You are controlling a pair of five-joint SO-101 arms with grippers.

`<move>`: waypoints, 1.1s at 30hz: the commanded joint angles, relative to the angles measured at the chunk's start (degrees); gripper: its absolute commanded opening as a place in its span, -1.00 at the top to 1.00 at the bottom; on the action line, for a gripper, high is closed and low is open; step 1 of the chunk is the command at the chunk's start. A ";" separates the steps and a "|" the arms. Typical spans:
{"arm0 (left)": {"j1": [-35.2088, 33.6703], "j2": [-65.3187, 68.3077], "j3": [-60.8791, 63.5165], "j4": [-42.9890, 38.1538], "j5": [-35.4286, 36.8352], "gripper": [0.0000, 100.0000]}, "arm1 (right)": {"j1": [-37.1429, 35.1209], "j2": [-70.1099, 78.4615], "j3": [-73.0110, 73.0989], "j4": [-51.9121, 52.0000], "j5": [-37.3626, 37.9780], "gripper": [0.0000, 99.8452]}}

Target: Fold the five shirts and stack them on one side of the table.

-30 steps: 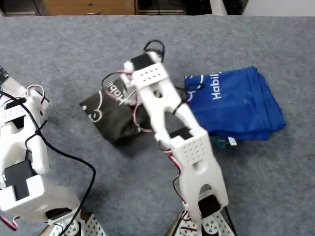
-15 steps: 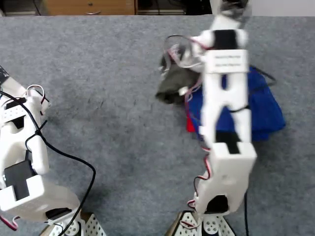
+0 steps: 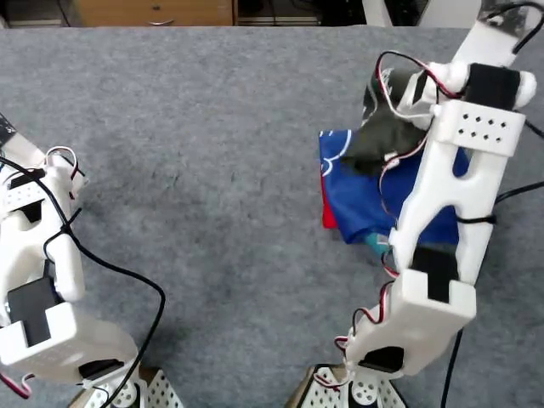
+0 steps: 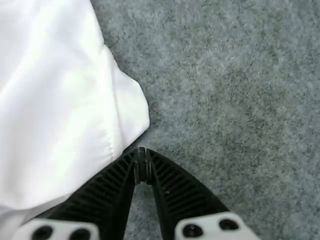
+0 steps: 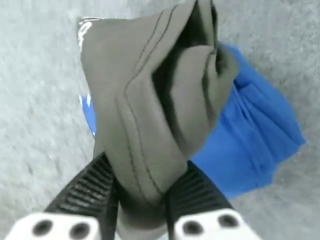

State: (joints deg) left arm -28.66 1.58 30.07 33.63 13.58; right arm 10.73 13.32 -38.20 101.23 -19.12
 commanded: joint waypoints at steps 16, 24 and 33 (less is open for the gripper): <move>-0.53 -0.40 -2.64 0.35 0.44 0.96 | 12.79 -19.74 7.87 0.88 6.33 0.26; -1.76 -2.15 -5.54 4.66 0.18 0.95 | 5.85 -20.79 1.45 0.70 6.68 0.99; -16.00 -4.35 -22.51 26.64 -9.23 0.75 | -5.58 -18.77 2.95 0.79 6.33 0.93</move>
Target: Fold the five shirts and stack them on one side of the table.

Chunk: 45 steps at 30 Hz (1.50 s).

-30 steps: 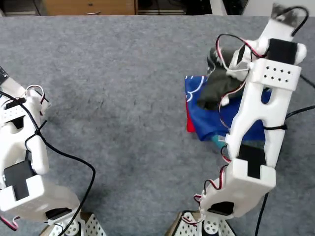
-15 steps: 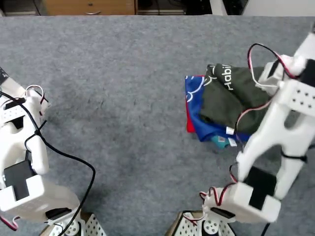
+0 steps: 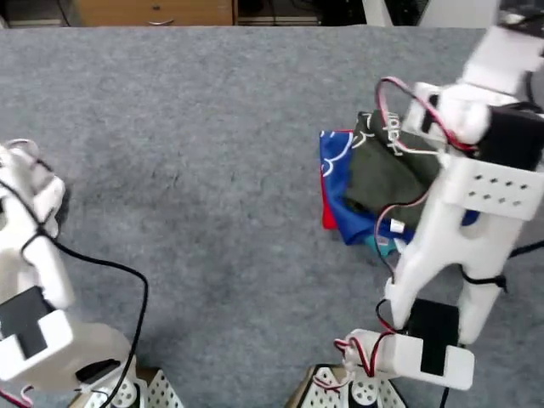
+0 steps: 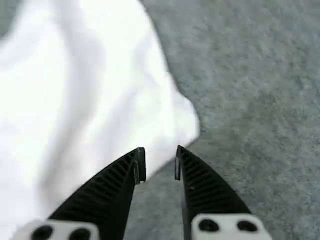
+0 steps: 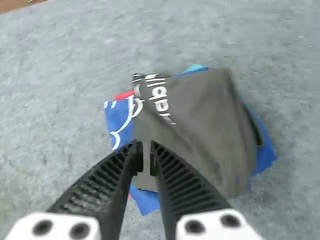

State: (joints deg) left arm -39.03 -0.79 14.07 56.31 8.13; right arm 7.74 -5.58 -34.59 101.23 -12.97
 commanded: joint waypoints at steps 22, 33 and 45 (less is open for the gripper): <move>-16.26 13.05 -23.47 14.59 -10.64 0.96 | -15.34 6.29 0.31 0.97 -4.31 0.93; 1.23 -8.57 -32.18 32.97 -10.90 0.96 | -20.88 6.20 0.31 1.05 -1.14 0.93; 20.84 -29.32 -29.36 44.48 -10.46 0.91 | -30.55 0.57 6.29 0.88 2.29 0.92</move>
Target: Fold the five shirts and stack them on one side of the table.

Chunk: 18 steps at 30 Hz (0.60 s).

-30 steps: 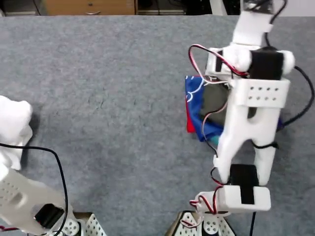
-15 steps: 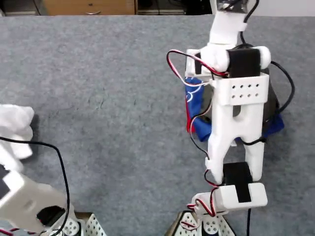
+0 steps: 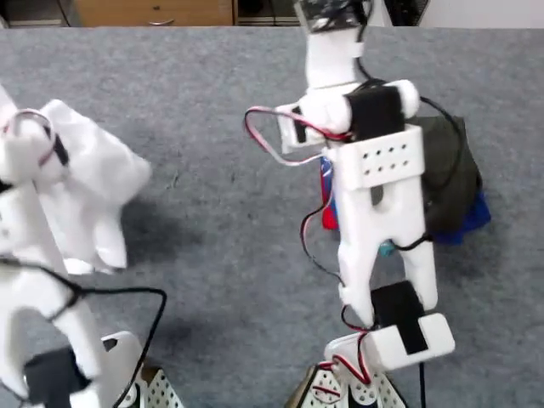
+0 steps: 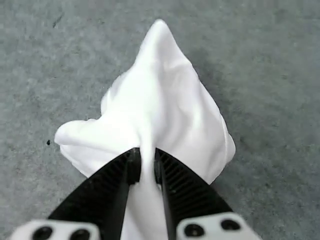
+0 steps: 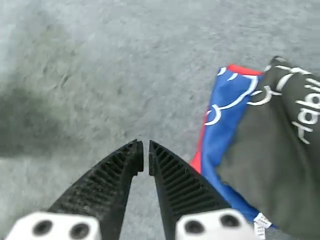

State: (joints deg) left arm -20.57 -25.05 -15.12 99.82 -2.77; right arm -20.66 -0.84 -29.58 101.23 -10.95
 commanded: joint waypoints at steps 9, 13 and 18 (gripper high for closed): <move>-2.73 -22.99 11.08 0.97 4.04 0.53 | -6.90 -4.97 2.86 0.79 0.70 0.46; -16.97 -32.40 17.14 0.88 -1.23 0.53 | -12.26 -4.97 3.03 0.97 0.70 0.41; -38.33 -40.66 30.51 -2.73 -9.23 0.53 | -19.38 -2.59 6.02 0.88 6.15 0.41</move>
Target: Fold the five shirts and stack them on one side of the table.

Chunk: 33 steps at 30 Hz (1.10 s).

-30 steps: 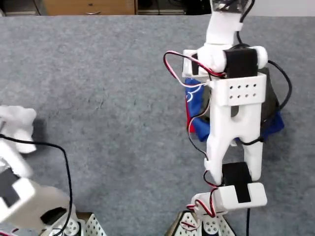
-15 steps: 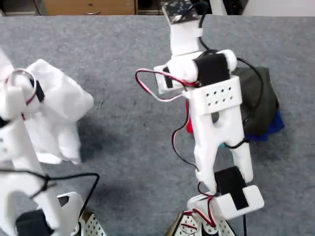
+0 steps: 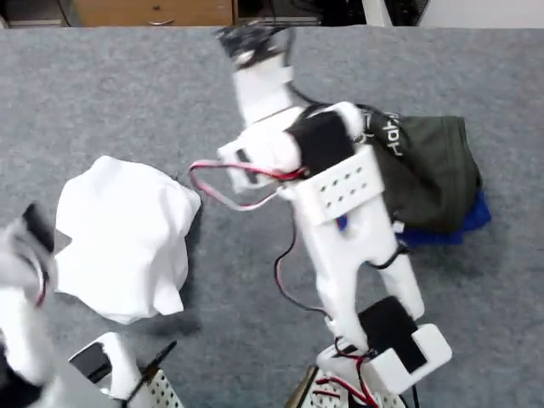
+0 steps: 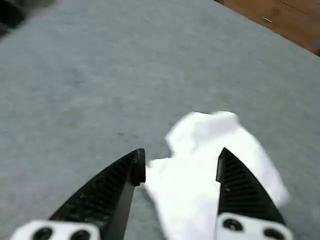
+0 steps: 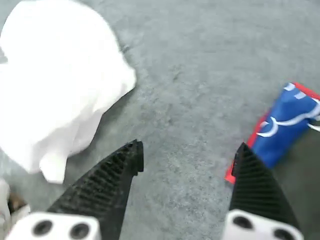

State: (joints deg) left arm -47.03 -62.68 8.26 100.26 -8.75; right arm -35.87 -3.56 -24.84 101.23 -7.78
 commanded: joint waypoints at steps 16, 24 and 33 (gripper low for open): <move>-40.88 -17.36 51.87 -36.48 -14.24 0.53 | -15.34 41.71 -29.14 -18.20 8.18 0.41; -40.88 -26.07 62.07 -36.48 -16.18 0.53 | -15.87 67.12 -53.67 -16.62 7.82 0.41; -39.21 -31.96 65.32 -29.80 -16.09 0.53 | -13.58 80.13 -67.30 -5.01 7.91 0.62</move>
State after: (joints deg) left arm -87.56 -94.07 73.67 67.30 -24.57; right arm -51.16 75.30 -88.40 94.81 0.22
